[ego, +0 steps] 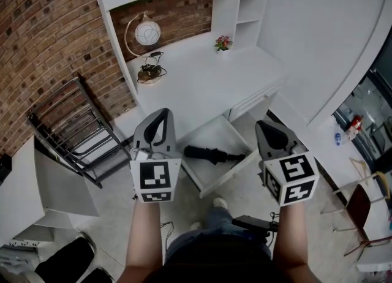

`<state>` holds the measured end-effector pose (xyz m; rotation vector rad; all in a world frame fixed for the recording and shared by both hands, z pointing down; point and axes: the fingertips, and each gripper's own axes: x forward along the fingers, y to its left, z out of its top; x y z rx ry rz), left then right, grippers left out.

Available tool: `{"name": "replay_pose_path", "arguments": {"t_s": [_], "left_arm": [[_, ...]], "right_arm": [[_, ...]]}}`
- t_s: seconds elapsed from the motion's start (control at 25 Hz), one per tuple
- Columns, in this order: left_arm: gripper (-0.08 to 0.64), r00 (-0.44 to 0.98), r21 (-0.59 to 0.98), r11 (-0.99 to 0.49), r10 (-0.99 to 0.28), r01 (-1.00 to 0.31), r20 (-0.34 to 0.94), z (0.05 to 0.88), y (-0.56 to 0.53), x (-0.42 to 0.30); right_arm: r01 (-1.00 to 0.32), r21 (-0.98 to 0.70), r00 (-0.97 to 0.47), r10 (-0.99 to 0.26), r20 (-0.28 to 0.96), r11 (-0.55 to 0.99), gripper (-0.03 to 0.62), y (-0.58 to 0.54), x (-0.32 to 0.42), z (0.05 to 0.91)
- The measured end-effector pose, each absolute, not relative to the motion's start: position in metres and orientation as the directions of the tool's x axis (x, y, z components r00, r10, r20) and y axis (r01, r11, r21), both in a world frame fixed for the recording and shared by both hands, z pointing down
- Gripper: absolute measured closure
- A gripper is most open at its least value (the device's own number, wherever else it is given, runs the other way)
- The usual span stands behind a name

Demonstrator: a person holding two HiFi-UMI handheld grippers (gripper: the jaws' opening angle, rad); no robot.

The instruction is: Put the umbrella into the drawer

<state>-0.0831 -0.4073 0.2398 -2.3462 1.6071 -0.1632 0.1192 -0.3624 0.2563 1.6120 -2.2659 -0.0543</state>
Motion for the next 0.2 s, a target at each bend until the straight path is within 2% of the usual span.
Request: {"name": "replay_pose_path", "arguments": {"t_s": [0.2], "left_arm": [[0.558,0.374,-0.303,-0.340,-0.926,-0.890,-0.059,0.2461,-0.3968,-0.0918]], "right_arm": [[-0.912,0.245,-0.269,-0.931,0.247,0.329,0.592,-0.3518,0.1164,0.2601]]}}
